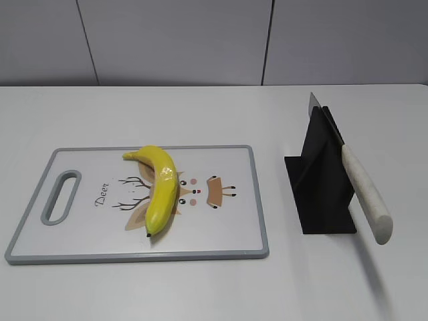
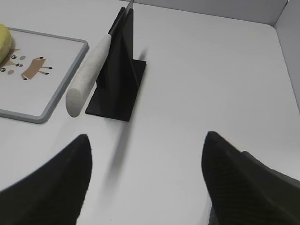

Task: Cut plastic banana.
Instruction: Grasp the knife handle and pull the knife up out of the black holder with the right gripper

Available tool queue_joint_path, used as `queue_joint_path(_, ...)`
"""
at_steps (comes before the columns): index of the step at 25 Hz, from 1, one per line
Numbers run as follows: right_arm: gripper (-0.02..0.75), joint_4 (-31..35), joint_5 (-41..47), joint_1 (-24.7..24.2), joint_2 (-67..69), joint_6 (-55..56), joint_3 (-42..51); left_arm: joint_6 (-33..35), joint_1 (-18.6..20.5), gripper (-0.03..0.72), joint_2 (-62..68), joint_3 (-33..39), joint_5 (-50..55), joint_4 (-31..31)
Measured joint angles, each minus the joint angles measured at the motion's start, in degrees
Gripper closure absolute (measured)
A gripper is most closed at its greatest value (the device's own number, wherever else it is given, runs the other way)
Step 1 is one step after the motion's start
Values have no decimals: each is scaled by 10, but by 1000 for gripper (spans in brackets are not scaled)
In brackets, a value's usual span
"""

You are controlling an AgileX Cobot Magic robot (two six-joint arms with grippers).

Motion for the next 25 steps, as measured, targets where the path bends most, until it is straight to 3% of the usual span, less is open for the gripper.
queue_joint_path(11,183,-3,25,0,36,72,-27,0,0,110,0,0,0,-1)
queue_joint_path(25,184,3,145,0,247,85,-156,0,0,112,0,0,0,-1)
